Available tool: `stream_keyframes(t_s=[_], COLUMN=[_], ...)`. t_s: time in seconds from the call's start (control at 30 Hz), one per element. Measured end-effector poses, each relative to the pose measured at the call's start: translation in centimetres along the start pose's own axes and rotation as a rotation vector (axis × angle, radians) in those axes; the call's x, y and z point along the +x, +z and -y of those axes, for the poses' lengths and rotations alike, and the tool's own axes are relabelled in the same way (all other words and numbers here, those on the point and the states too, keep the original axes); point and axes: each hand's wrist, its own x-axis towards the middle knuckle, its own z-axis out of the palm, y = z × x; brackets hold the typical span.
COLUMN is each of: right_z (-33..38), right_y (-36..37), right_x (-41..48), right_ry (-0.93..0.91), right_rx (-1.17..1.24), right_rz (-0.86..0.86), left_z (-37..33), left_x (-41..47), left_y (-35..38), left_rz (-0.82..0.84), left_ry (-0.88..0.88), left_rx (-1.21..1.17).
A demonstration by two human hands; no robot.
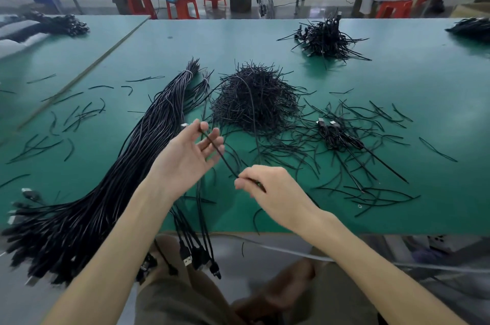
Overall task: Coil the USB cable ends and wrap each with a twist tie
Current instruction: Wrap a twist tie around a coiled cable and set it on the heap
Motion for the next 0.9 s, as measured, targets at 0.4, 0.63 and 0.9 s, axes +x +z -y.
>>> stream_keyframes(t_s=[0.4,0.63,0.9], right_z=[-1.8,-0.9,1.6], right_y=[-4.2,-4.7,-2.9], right_x=[0.6,0.5,0.0], right_ry=[0.004,0.041,0.046], right_rx=[-0.454,-0.158,0.571], right_rz=[-0.023,-0.239,-0.240], left_z=[-0.1,2.5,3.6], left_x=[-4.7,-4.3,-2.7], left_y=[3.9,4.7,4.5], left_rz=[0.509,0.390,0.170], left_ry=[0.042,0.112,0.420], left_rx=[0.908,1.613,1.038])
